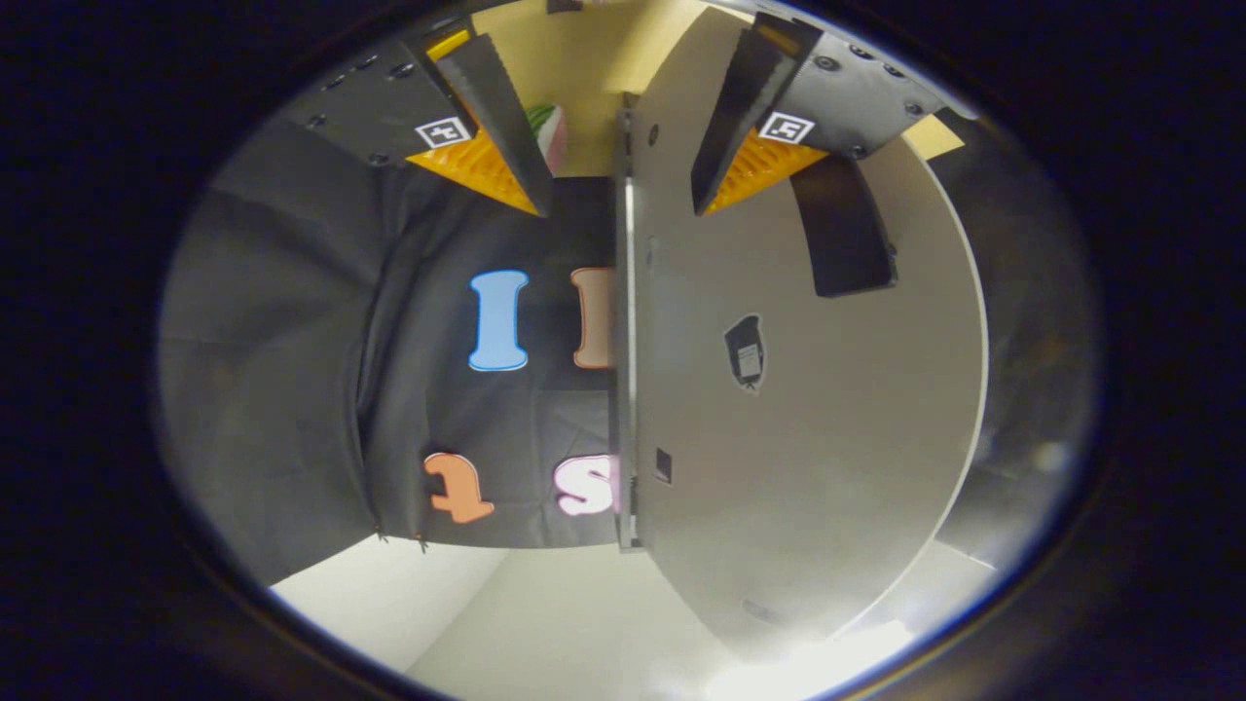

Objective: Open the shoe cabinet door, grab the shoes and put them into the shoe cabinet, then close the shoe cabinet door.

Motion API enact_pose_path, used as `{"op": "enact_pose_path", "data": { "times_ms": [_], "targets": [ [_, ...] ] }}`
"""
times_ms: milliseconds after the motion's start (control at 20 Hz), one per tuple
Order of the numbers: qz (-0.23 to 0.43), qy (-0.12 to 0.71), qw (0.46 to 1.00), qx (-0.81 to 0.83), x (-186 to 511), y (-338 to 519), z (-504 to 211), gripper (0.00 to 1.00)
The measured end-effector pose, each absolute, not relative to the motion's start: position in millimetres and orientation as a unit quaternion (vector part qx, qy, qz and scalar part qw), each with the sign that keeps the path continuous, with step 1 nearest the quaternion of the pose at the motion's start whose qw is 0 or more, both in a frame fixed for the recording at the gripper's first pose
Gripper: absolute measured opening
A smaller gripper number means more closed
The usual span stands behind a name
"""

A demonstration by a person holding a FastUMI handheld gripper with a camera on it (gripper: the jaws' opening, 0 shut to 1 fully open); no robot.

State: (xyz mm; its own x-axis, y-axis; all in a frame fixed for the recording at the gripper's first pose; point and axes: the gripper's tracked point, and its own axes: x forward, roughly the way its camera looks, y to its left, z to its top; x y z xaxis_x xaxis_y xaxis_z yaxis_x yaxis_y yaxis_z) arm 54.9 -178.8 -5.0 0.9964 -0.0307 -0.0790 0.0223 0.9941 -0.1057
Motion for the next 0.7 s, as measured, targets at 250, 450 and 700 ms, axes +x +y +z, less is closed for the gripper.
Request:
{"op": "enact_pose_path", "data": {
  "times_ms": [250, 450, 700],
  "targets": [
    [-0.044, 0.033, 0.997, -0.057, 61, -137, -8, 0.92],
    [-0.048, 0.031, 0.997, -0.057, 76, -95, -15, 0.91],
    [-0.024, 0.029, 0.999, -0.032, 99, -41, -25, 0.93]
  ]
}}
